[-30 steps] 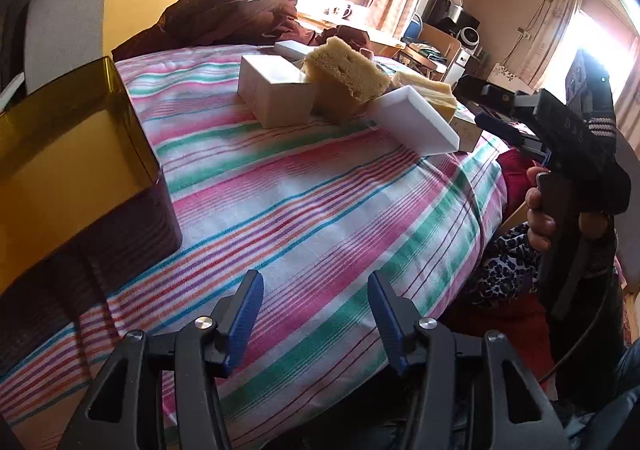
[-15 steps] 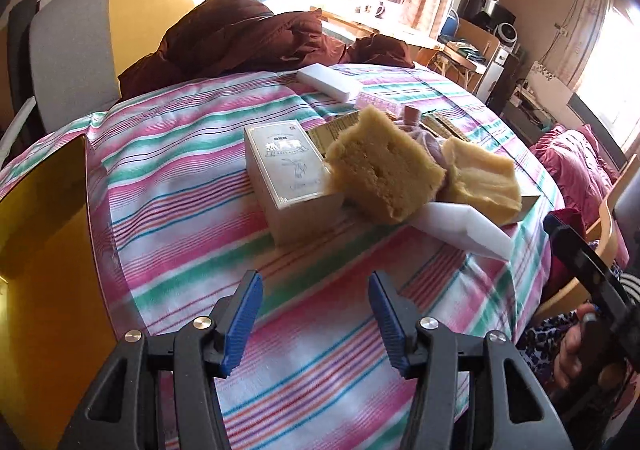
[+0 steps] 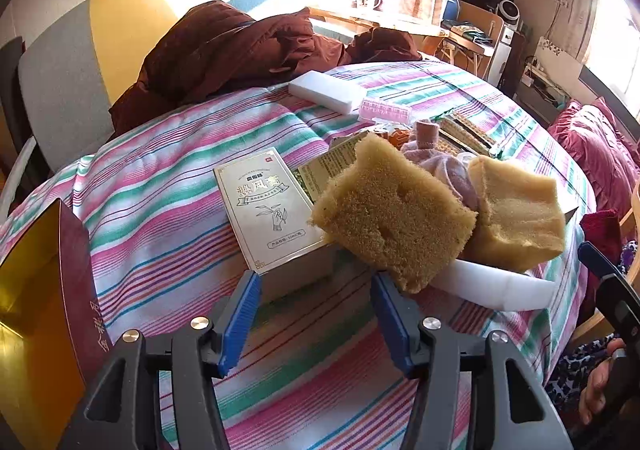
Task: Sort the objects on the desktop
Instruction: 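Close the left tool on the white medicine box, then lift the box with the left tool while the right tool grasps a yellow sponge, then lower box and sponge into the gold tin and open both tools, then withdraw both tools from the tin back toward the pile, then grasp the white eraser sponge with the left tool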
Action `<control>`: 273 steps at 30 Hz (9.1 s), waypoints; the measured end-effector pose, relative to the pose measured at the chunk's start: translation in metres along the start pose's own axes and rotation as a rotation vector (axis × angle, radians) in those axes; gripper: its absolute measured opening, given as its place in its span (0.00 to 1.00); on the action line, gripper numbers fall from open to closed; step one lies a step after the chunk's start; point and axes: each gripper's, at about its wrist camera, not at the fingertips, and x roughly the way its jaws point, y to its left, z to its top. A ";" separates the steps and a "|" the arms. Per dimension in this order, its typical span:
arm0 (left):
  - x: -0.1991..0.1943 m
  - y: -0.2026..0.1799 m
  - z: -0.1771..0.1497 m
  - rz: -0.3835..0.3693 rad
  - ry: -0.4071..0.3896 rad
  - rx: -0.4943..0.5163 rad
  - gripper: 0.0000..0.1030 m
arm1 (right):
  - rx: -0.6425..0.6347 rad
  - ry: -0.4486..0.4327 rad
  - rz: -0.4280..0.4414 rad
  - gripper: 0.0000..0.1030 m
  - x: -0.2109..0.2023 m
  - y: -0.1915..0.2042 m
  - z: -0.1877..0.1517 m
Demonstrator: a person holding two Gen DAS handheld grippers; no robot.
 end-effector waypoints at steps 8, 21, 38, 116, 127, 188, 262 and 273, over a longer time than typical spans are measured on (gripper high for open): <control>-0.001 0.020 -0.008 0.014 -0.023 -0.098 0.57 | -0.004 -0.007 0.000 1.00 0.001 -0.006 0.000; 0.007 0.007 0.019 0.046 -0.060 -0.044 0.77 | -0.007 0.004 0.002 1.00 0.004 -0.003 -0.002; 0.045 0.046 0.026 0.108 -0.001 -0.185 0.52 | -0.017 0.021 -0.017 1.00 0.010 -0.005 -0.006; -0.128 0.068 -0.133 -0.026 -0.299 -0.205 0.51 | -0.447 0.161 0.215 0.56 0.071 0.186 0.012; -0.155 0.188 -0.151 0.196 -0.307 -0.385 0.52 | -0.504 0.236 0.373 0.56 0.121 0.282 0.003; -0.081 0.006 -0.109 -0.224 -0.135 -0.053 0.70 | -0.307 0.132 0.063 1.00 -0.005 0.066 -0.025; 0.008 -0.101 -0.052 -0.465 0.023 0.477 0.77 | 0.046 0.078 0.019 1.00 -0.009 -0.027 -0.007; -0.018 -0.067 -0.080 -0.403 -0.043 0.294 0.61 | -0.008 0.086 0.010 1.00 -0.007 -0.011 -0.008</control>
